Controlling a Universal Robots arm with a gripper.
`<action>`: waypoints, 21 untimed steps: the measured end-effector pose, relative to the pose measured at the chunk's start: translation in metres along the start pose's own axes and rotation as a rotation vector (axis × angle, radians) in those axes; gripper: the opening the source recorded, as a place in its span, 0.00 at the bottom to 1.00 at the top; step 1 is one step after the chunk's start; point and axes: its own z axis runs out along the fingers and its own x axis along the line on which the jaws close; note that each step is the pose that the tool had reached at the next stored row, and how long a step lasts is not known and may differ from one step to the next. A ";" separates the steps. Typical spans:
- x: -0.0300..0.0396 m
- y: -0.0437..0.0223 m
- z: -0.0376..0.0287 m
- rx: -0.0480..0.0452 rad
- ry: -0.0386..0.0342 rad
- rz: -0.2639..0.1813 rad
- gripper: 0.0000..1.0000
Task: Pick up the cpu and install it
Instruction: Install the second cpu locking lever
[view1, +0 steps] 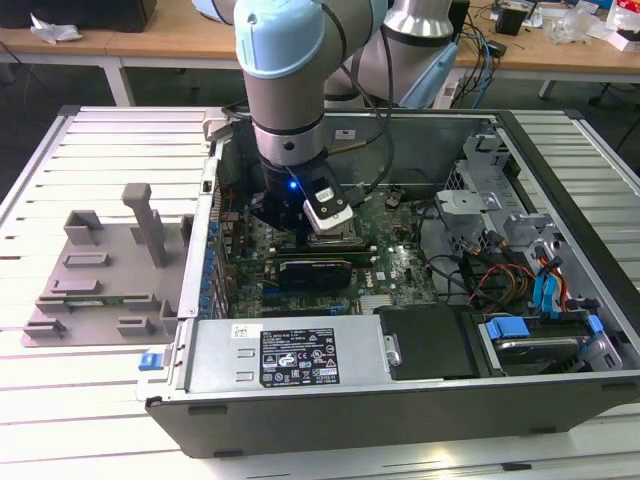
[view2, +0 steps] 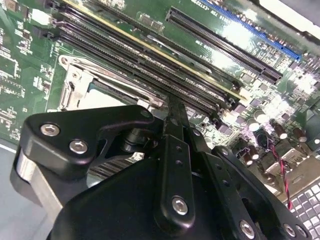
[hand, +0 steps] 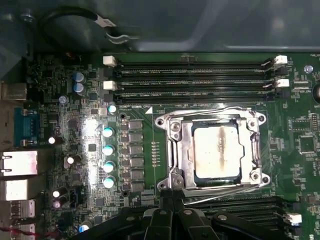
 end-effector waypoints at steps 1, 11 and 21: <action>0.0016 -0.0002 0.0007 -0.0061 -0.0018 0.000 0.11; 0.0052 -0.0009 0.0016 -0.0471 -0.0108 0.004 0.11; -0.0291 0.0038 -0.0428 -0.0474 -0.0099 0.004 0.11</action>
